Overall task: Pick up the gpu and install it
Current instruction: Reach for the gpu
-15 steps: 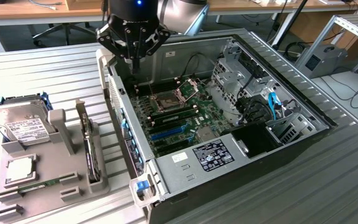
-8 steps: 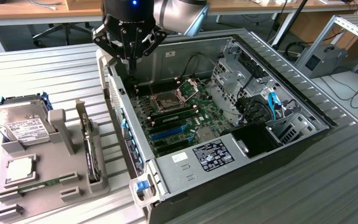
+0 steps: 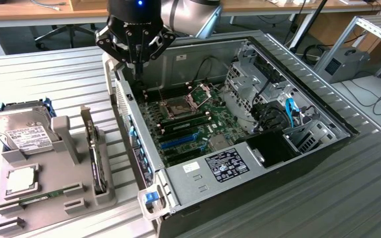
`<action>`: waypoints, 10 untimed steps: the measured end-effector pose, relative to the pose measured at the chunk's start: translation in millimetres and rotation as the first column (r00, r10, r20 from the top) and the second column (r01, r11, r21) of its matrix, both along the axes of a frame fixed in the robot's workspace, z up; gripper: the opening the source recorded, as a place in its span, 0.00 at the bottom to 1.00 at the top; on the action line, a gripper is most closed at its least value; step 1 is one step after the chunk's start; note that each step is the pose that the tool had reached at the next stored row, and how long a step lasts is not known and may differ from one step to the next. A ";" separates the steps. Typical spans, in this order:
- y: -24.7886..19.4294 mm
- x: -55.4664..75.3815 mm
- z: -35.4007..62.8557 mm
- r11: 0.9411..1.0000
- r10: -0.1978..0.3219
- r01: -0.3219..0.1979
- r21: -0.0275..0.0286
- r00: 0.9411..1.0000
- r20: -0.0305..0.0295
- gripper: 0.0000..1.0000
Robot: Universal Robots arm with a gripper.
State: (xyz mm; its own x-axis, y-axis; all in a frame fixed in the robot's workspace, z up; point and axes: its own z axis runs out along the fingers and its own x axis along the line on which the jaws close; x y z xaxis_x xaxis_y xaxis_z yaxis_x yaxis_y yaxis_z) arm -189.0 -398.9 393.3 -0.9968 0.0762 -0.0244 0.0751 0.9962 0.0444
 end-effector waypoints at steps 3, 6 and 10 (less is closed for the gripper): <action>0.0 -0.8 0.0 1.000 0.000 0.000 0.000 1.000 0.000 0.11; 0.0 -1.5 0.0 1.000 0.000 0.000 0.000 1.000 0.000 0.11; 0.0 -2.8 0.0 1.000 0.000 0.000 0.000 1.000 0.000 0.11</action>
